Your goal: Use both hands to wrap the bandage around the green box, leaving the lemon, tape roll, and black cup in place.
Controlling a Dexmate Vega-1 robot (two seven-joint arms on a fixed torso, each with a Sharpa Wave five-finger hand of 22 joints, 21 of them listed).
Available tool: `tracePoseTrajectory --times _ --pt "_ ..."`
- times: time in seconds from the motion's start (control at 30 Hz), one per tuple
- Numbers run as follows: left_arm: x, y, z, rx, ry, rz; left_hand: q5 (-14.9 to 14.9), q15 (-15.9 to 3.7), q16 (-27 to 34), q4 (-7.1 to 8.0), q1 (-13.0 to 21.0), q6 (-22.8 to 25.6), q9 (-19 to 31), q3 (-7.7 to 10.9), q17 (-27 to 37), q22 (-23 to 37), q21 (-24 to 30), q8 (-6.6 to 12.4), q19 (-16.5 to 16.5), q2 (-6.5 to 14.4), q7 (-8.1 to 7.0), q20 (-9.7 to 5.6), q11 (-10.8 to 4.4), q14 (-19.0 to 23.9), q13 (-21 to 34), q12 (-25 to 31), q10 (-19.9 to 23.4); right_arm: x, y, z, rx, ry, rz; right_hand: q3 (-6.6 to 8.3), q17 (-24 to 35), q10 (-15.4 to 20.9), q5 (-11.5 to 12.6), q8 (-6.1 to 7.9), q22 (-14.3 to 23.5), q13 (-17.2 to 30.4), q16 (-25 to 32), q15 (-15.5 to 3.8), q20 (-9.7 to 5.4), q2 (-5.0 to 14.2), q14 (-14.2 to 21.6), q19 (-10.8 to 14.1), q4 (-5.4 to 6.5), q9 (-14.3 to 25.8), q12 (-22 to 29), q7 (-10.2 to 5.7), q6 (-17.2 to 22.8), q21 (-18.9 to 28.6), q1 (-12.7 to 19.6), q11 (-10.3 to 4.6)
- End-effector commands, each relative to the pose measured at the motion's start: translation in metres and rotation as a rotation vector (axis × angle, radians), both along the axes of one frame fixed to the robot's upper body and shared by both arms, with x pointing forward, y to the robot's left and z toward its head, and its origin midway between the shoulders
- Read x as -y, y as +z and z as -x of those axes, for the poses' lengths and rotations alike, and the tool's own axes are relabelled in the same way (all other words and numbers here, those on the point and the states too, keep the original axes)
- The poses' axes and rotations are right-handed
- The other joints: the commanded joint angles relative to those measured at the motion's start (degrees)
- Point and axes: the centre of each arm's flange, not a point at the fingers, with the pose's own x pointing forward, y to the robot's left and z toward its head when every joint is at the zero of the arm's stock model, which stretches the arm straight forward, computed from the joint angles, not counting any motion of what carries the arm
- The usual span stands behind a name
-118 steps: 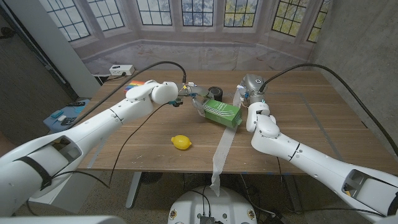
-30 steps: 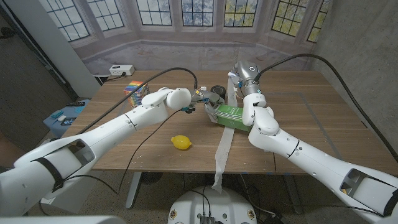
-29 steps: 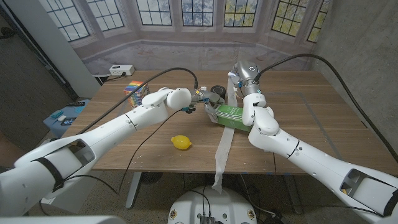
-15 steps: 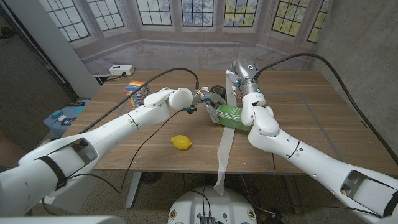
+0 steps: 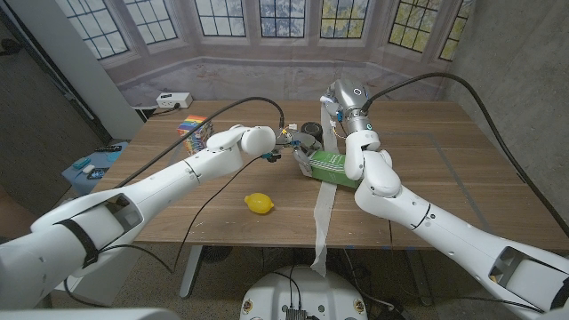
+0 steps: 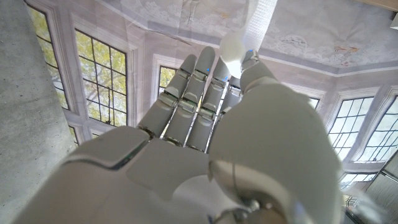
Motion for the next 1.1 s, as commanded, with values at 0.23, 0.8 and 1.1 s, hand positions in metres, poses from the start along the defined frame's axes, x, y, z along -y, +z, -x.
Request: tracePoseTrajectory --times 0.23,0.8,1.1 --pt "0.006 0.002 -0.004 0.004 -0.006 0.008 0.3 0.56 -0.2 0.44 -0.6 4.6 0.2 0.09 0.1 0.1 0.0 9.77 -0.3 4.0 -0.53 0.08 -2.84 0.3 0.2 0.2 3.9 -0.001 -0.002 0.029 0.017 0.006 -0.012 -0.42 0.3 1.5 0.2 -0.29 0.3 0.3 -0.1 -6.44 -1.76 0.65 0.6 0.5 -0.21 0.2 0.4 0.15 0.7 0.3 1.4 -0.89" --pt "0.012 0.010 -0.011 0.013 -0.012 0.014 0.5 0.67 -0.3 0.34 -0.5 4.6 0.1 0.14 0.0 0.1 0.0 10.07 -0.3 4.0 -0.32 0.15 -2.84 0.4 0.3 0.1 3.9 -0.003 -0.008 0.053 0.011 0.019 -0.016 -0.72 0.6 1.7 0.2 -0.44 0.3 0.4 -0.3 -6.43 -1.68 0.74 0.8 0.5 -0.19 0.2 0.3 0.33 0.7 0.4 1.6 -0.72" --pt "0.015 0.015 -0.011 0.018 -0.018 0.007 0.5 0.79 -0.2 0.40 -0.6 4.5 0.0 0.07 0.1 0.1 0.1 10.19 -0.3 4.1 -0.26 0.16 -2.84 0.4 0.3 0.0 3.8 -0.002 -0.014 0.063 -0.002 0.014 -0.023 -0.82 0.6 1.7 0.2 -0.52 0.3 0.4 -0.5 -6.45 -1.68 0.80 0.9 0.6 -0.21 0.2 0.2 0.41 0.7 0.4 1.8 -0.71"
